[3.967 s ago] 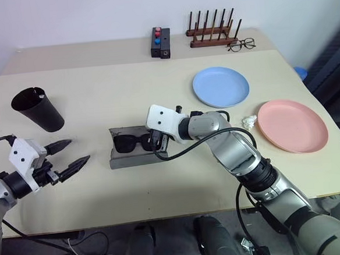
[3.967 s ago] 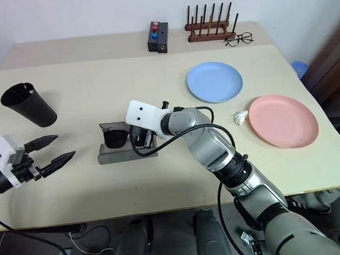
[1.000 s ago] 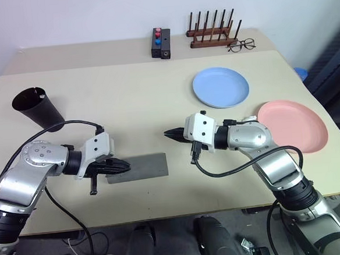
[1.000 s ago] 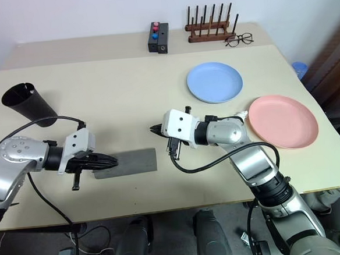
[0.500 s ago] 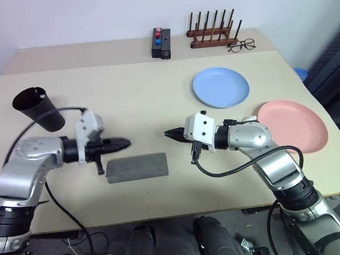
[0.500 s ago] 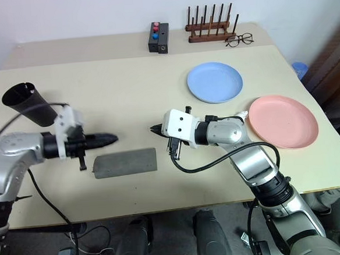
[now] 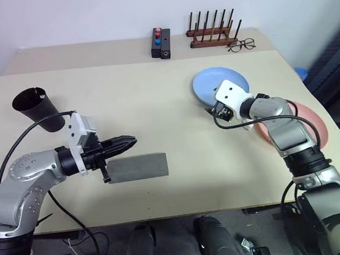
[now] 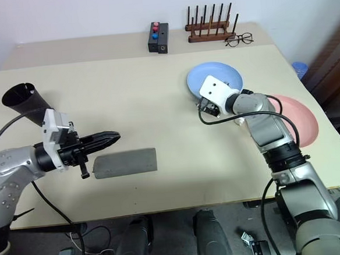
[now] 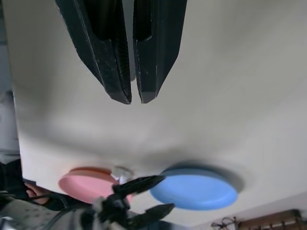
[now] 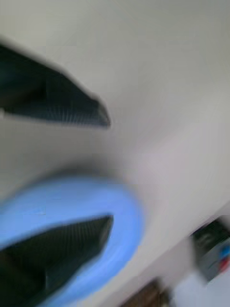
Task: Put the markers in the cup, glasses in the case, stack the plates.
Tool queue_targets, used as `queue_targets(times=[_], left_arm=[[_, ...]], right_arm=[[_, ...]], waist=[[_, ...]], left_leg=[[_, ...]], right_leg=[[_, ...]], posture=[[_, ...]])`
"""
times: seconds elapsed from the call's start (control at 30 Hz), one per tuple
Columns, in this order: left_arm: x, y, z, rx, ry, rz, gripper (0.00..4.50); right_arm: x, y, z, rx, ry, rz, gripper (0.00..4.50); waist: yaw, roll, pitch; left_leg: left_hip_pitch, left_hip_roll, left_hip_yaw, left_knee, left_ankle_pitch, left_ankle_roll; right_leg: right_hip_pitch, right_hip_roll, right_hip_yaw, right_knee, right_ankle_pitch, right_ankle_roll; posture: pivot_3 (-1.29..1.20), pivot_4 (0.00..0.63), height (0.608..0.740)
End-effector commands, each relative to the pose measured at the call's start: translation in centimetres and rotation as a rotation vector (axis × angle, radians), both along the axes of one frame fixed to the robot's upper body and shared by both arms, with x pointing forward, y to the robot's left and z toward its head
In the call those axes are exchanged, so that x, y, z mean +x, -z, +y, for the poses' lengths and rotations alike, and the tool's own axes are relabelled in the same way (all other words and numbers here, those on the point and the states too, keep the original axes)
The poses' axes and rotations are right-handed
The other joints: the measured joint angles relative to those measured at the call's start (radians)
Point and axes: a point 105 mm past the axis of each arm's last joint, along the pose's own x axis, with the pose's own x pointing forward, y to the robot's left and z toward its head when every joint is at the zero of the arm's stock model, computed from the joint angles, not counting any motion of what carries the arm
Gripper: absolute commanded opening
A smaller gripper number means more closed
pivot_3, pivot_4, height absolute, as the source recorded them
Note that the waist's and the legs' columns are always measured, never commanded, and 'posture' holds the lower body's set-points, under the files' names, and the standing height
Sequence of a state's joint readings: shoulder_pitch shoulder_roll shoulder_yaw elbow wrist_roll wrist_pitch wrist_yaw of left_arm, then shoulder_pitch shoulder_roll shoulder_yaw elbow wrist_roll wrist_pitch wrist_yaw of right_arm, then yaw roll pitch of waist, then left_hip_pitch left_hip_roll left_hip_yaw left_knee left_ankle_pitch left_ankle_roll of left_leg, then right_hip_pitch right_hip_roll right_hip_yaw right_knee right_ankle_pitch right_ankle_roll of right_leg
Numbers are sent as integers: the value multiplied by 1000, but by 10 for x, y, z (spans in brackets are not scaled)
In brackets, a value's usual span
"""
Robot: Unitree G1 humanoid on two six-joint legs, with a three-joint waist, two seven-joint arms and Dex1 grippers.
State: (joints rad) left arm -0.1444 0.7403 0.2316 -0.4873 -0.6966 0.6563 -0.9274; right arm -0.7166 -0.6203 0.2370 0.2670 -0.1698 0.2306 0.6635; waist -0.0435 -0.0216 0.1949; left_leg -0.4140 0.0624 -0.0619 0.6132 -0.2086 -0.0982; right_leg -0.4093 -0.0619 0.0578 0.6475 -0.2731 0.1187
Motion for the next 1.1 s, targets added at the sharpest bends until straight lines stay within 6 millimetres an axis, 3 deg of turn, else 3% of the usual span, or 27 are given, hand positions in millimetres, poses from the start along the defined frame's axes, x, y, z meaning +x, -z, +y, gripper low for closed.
queue_targets(times=[0.03, 0.27, 0.3, 0.37, 0.57, 0.6, 0.77, 0.93, 1.1], left_arm=[[-6, -7, -10, -26, 17, -29, 212], [-11, -3, -14, -37, 4, -18, 212], [-12, -3, -14, -40, 1, -15, 212], [-13, 1, -15, -43, -4, -7, 212], [-15, 4, -20, -75, -22, -33, 212], [-15, 1, -20, -89, -24, -56, 212], [-13, 1, -23, -91, -38, -105, 212], [-11, -1, -30, -133, -44, -140, 212], [-4, -3, -43, -132, -27, -163, 212]], right_arm=[[14, -1, -3, -102, 1, -56, 4197], [35, 13, -15, -172, 52, -64, 4197], [38, 14, -17, -203, 58, -79, 3966], [41, 16, -18, -233, 63, -93, 3413], [45, 20, -16, -243, 66, -111, 301], [45, 21, -16, -241, 65, -112, 32], [41, 20, -16, -249, 56, -146, 32], [29, -13, -25, -268, 73, -270, 32], [-11, -46, -72, -293, 199, -269, 32]], waist=[[-4, 0, 0], [-4, 0, 0], [-5, 0, 0], [-4, 0, 0], [-2, 0, 0], [-2, 0, 0], [-2, 1, 0], [1, 2, 1], [21, 2, 1]], left_leg=[[0, 0, 0, 0, 0, 0], [1, 0, 0, 0, 0, 0], [1, 0, 0, 0, 0, 0], [1, 0, 0, 0, 0, 0], [1, 0, 0, 0, 0, 0], [1, 0, 0, 0, 0, 0], [1, 0, 0, 0, 0, 0], [1, 0, 0, 0, 0, 0], [0, 0, 0, 0, 0, 0]], right_leg=[[0, 0, 0, 0, 0, 0], [0, 0, 0, 0, 2, 3], [0, 0, 0, 0, 2, 3], [0, 0, 1, 0, 2, 3], [0, 0, 1, 0, 1, 3], [0, 0, 1, 0, 2, 3], [0, 0, 1, 0, 2, 3], [0, 0, 1, 0, 2, 3], [1, 0, 1, 0, 1, 3]], posture=[[0, 150, 740], [0, 150, 740], [0, 150, 740], [0, 150, 740], [0, 150, 740], [0, 150, 740], [0, 150, 740], [0, 150, 740], [0, 150, 740]])
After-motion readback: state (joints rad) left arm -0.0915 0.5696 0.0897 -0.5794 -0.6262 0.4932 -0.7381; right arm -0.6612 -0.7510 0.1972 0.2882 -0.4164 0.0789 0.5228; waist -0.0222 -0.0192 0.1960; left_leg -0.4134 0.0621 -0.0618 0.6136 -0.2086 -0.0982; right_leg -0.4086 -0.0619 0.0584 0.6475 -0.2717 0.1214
